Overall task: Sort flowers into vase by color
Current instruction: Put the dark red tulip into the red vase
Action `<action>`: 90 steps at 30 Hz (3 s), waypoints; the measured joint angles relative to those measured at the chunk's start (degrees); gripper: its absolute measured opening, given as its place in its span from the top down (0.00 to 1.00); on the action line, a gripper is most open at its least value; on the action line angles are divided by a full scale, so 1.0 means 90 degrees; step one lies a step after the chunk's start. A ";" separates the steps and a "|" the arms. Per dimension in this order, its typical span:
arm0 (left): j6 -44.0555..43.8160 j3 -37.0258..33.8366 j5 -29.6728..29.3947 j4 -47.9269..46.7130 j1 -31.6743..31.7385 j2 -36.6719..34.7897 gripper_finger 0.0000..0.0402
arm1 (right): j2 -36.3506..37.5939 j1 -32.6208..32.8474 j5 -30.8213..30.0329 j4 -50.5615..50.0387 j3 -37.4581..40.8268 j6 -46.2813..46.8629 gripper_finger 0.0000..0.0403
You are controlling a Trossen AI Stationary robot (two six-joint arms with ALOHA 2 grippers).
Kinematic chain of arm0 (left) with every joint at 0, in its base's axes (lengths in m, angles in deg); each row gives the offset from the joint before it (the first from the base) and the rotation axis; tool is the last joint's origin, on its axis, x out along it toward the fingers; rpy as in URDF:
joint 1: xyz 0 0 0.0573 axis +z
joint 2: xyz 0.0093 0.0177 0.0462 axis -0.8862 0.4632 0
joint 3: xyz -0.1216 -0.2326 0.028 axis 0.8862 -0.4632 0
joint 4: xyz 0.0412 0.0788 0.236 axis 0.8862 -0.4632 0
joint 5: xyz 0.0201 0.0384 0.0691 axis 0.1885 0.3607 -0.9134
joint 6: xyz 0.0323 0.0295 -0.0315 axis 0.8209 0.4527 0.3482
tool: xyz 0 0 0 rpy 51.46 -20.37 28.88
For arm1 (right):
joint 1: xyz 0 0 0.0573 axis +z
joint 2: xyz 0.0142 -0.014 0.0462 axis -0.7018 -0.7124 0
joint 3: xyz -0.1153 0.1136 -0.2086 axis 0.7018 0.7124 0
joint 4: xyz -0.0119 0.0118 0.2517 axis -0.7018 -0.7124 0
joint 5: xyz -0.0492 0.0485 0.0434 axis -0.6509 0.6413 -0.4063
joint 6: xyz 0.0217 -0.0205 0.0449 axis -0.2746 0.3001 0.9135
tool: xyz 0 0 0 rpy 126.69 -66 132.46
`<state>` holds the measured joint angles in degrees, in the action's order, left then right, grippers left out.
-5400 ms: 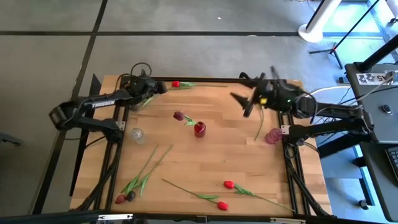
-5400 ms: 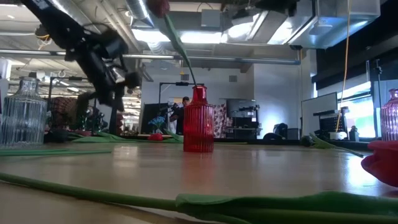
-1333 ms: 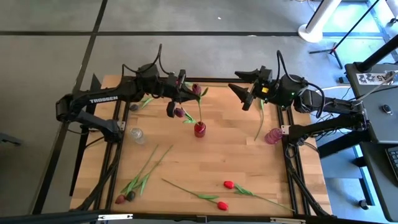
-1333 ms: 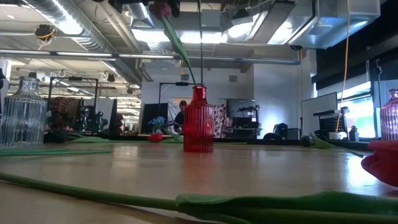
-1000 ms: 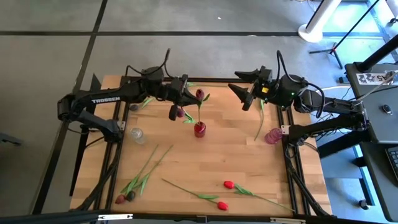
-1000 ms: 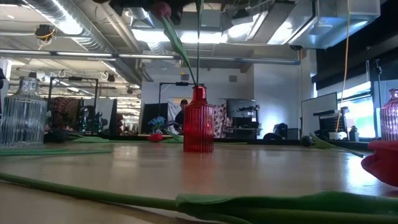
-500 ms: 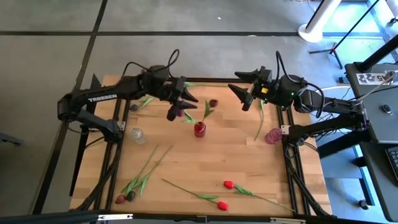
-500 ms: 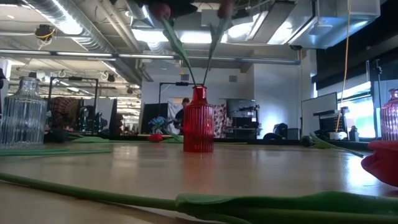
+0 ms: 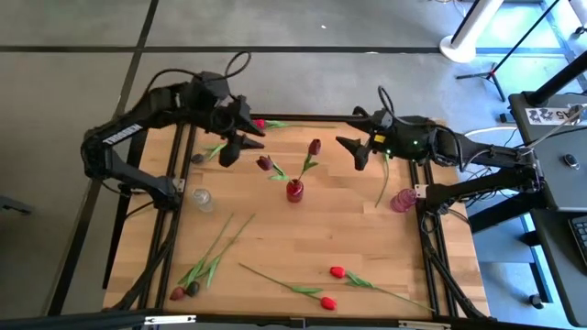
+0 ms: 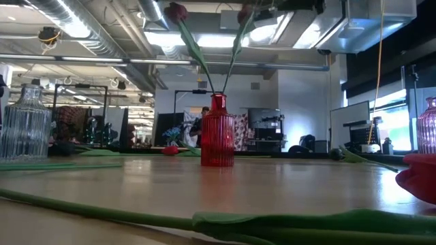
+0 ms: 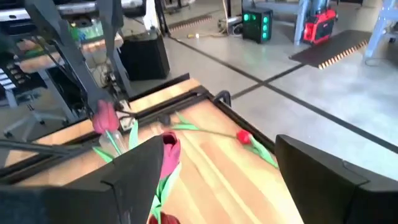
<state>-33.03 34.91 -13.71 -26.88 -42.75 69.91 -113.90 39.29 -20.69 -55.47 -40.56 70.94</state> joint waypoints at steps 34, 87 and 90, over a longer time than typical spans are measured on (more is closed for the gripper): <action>-1.1253 0.0018 -0.1659 -0.1794 -0.6840 0.1073 0.60 | 0.1319 -0.1292 0.0059 -0.0224 -0.0002 -0.1821 0.24; -1.0897 -0.5230 0.2481 0.1012 -0.6359 0.2590 0.66 | 0.2035 -0.1290 0.1941 -0.2120 0.0000 -0.1816 0.24; -1.0874 -0.5399 0.2584 0.1617 -0.6400 0.2590 0.63 | 0.1934 -0.1290 0.1932 -0.2121 0.0000 -0.1740 0.24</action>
<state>-130.90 -13.69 9.55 -12.33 -100.36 93.21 -96.49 27.69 -3.31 -74.56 -40.56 55.28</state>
